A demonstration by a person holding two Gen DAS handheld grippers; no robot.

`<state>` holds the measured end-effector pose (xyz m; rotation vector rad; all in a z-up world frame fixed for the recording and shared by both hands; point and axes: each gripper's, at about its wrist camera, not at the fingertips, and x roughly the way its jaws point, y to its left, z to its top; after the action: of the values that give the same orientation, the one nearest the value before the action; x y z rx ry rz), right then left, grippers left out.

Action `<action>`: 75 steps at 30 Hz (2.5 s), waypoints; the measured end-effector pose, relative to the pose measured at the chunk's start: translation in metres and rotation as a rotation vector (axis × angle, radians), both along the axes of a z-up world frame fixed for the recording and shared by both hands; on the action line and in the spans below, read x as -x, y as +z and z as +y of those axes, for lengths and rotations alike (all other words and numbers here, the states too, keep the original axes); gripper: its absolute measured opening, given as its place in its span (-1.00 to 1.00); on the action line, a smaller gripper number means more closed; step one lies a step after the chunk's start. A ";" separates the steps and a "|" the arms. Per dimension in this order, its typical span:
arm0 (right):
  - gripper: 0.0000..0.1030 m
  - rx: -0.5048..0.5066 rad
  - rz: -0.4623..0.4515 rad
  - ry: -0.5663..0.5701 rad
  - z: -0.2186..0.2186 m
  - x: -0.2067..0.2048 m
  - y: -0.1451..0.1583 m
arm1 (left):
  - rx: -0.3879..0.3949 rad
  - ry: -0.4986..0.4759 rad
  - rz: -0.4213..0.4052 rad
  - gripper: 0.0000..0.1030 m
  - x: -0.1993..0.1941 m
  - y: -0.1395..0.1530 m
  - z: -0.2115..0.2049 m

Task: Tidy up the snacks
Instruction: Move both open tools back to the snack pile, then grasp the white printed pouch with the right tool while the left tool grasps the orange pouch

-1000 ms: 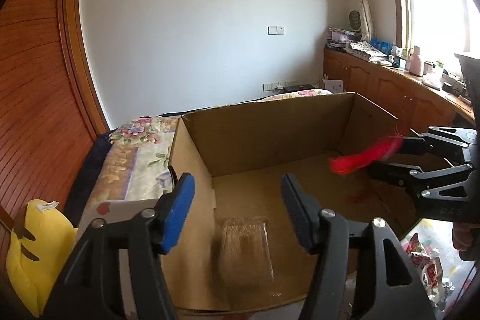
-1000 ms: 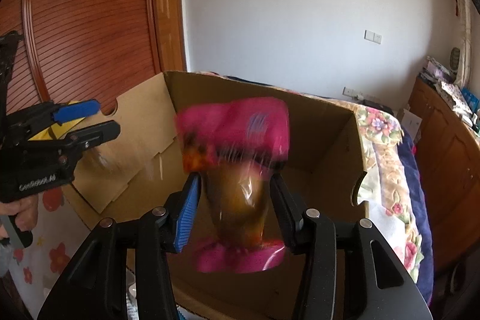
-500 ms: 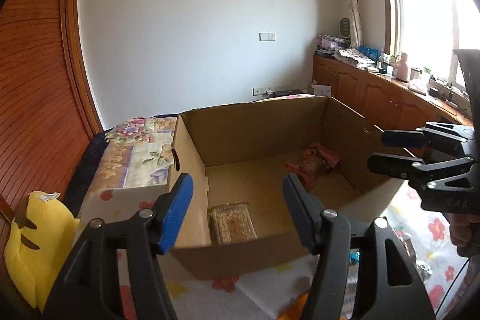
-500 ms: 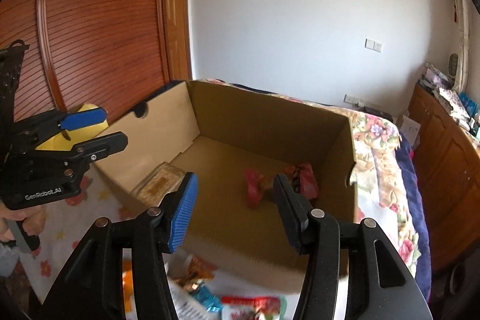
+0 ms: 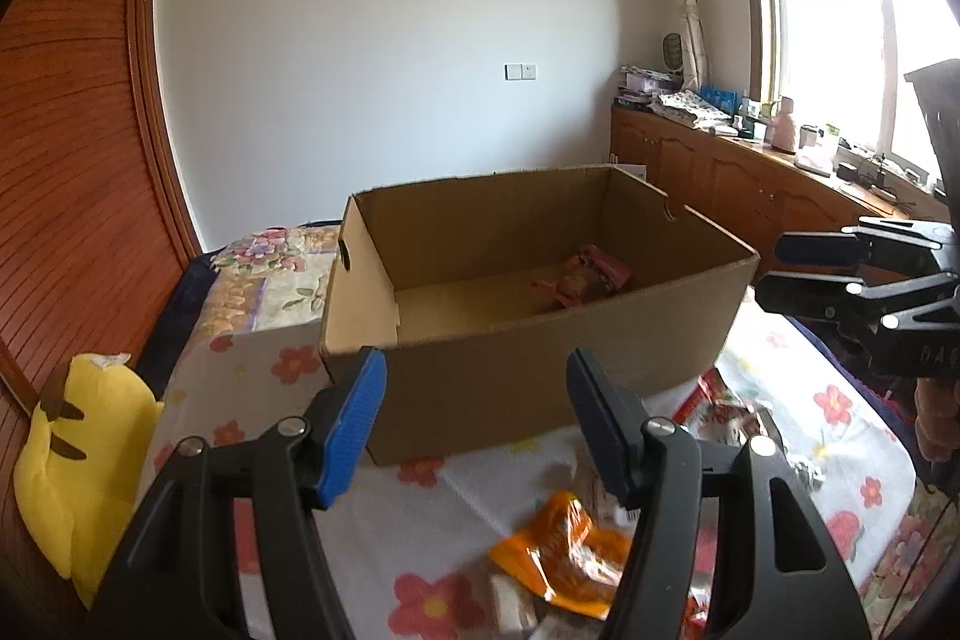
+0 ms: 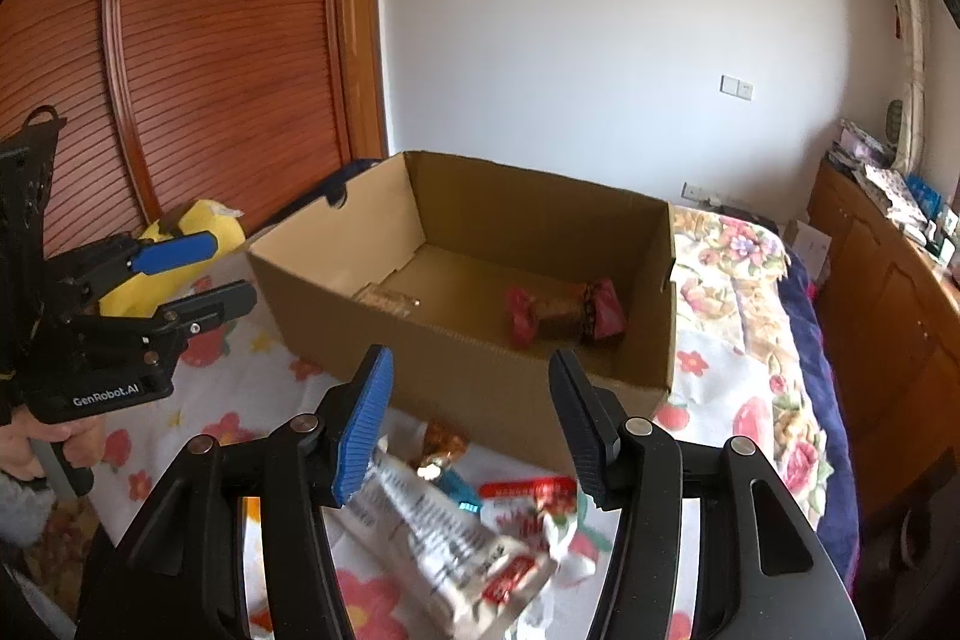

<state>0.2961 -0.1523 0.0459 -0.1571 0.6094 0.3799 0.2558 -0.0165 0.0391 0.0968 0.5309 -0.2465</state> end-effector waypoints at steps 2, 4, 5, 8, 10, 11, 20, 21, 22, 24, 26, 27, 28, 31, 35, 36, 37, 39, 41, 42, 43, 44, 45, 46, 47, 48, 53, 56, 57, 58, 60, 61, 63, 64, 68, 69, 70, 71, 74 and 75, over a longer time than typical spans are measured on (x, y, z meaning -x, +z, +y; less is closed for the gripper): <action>0.08 0.002 0.003 0.001 -0.001 0.009 -0.003 | 0.001 -0.001 0.007 0.23 0.009 -0.006 0.001; 0.08 0.002 0.010 0.001 -0.003 0.014 -0.007 | -0.006 0.006 0.009 0.23 0.017 -0.014 0.002; 0.08 0.002 0.014 0.000 -0.004 0.017 -0.009 | -0.007 0.008 0.011 0.23 0.020 -0.018 0.002; 0.09 0.001 0.029 -0.004 -0.010 0.023 -0.019 | 0.006 0.012 0.036 0.23 0.029 -0.031 0.003; 0.09 0.004 0.044 -0.005 -0.013 0.026 -0.026 | 0.012 0.016 0.051 0.24 0.032 -0.039 0.004; 0.10 0.007 0.050 -0.004 -0.014 0.027 -0.029 | 0.012 0.020 0.058 0.24 0.034 -0.043 0.004; 0.20 0.035 0.131 0.044 -0.008 0.024 -0.071 | 0.020 0.034 0.105 0.24 0.046 -0.075 0.002; 0.21 0.038 0.142 0.053 -0.007 0.022 -0.076 | 0.023 0.034 0.110 0.24 0.048 -0.077 0.001; 0.21 0.041 0.154 0.061 -0.006 0.019 -0.082 | 0.026 0.033 0.115 0.24 0.050 -0.080 0.000; 0.22 0.045 0.172 0.076 -0.004 0.015 -0.091 | 0.030 0.033 0.120 0.24 0.052 -0.083 -0.001; 0.23 0.044 0.185 0.078 -0.004 0.009 -0.098 | 0.023 0.038 0.113 0.24 0.057 -0.085 -0.002; 0.25 0.045 0.186 0.074 -0.005 0.007 -0.099 | 0.017 0.041 0.108 0.24 0.057 -0.084 -0.003; 0.25 0.043 0.187 0.076 -0.005 0.005 -0.101 | 0.009 0.042 0.104 0.24 0.059 -0.085 -0.004; 0.27 0.051 0.192 0.099 -0.003 0.001 -0.103 | 0.011 0.044 0.101 0.24 0.061 -0.086 -0.003; 0.28 0.066 0.238 0.130 0.001 -0.007 -0.110 | 0.028 0.042 0.109 0.24 0.063 -0.087 -0.003; 0.29 0.075 0.248 0.135 0.002 -0.008 -0.113 | 0.031 0.041 0.110 0.24 0.063 -0.087 -0.003; 0.30 0.084 0.261 0.142 0.002 -0.008 -0.116 | 0.032 0.041 0.111 0.24 0.064 -0.087 -0.003; 0.33 0.095 0.285 0.153 0.002 -0.008 -0.122 | 0.033 0.038 0.113 0.24 0.065 -0.086 -0.004; 0.36 0.086 0.296 0.160 0.001 -0.006 -0.123 | 0.036 0.037 0.113 0.24 0.066 -0.085 -0.004; 0.37 0.085 0.299 0.161 0.000 -0.005 -0.122 | 0.040 0.036 0.115 0.24 0.067 -0.085 -0.004; 0.38 0.084 0.299 0.162 -0.001 -0.003 -0.122 | 0.044 0.034 0.117 0.24 0.067 -0.085 -0.004; 0.40 0.077 0.305 0.171 -0.002 -0.001 -0.121 | 0.049 0.033 0.119 0.24 0.067 -0.085 -0.004; 0.40 0.076 0.309 0.178 -0.002 0.001 -0.122 | 0.053 0.031 0.122 0.24 0.068 -0.085 -0.004; 0.40 0.081 0.314 0.188 -0.002 0.004 -0.123 | 0.056 0.030 0.126 0.24 0.068 -0.085 -0.004; 0.41 0.091 0.316 0.194 0.000 0.006 -0.124 | 0.058 0.029 0.128 0.24 0.068 -0.086 -0.005; 0.42 0.107 0.315 0.199 0.001 0.008 -0.126 | 0.060 0.027 0.130 0.24 0.068 -0.086 -0.005; 0.47 0.162 0.291 0.214 0.008 0.015 -0.131 | 0.063 0.023 0.137 0.24 0.069 -0.086 -0.009; 0.49 0.173 0.291 0.220 0.014 0.015 -0.133 | 0.062 0.022 0.137 0.25 0.069 -0.085 -0.009; 0.49 0.187 0.288 0.228 0.016 0.015 -0.134 | 0.062 0.023 0.137 0.25 0.069 -0.085 -0.010; 0.49 0.197 0.285 0.234 0.019 0.016 -0.136 | 0.064 0.023 0.139 0.25 0.069 -0.086 -0.009; 0.48 0.188 0.290 0.230 0.020 0.014 -0.136 | 0.069 0.023 0.147 0.25 0.069 -0.087 -0.009; 0.49 0.180 0.295 0.225 0.019 0.012 -0.136 | 0.074 0.022 0.152 0.25 0.069 -0.088 -0.009; 0.50 0.165 0.292 0.229 0.019 0.011 -0.137 | 0.080 0.019 0.163 0.25 0.068 -0.090 -0.010; 0.51 0.161 0.291 0.231 0.020 0.010 -0.137 | 0.084 0.016 0.169 0.25 0.068 -0.090 -0.010; 0.28 0.164 0.299 0.236 0.020 0.012 -0.136 | 0.114 0.001 0.193 0.26 0.067 -0.090 -0.016; 0.21 0.170 0.301 0.239 0.022 0.012 -0.136 | 0.124 -0.004 0.203 0.27 0.066 -0.090 -0.017; 0.18 0.174 0.304 0.241 0.023 0.013 -0.135 | 0.133 -0.007 0.214 0.28 0.064 -0.090 -0.019; 0.15 0.180 0.304 0.243 0.025 0.014 -0.134 | 0.139 -0.010 0.226 0.28 0.063 -0.091 -0.021; 0.14 0.178 0.296 0.231 0.024 0.017 -0.134 | 0.146 -0.011 0.255 0.28 0.060 -0.093 -0.027; 0.14 0.169 0.292 0.229 0.023 0.017 -0.135 | 0.147 -0.010 0.266 0.28 0.058 -0.094 -0.029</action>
<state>0.2787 -0.1291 -0.0891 -0.3392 0.9164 0.5784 0.1976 -0.0459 -0.0548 -0.0771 0.7752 -0.3097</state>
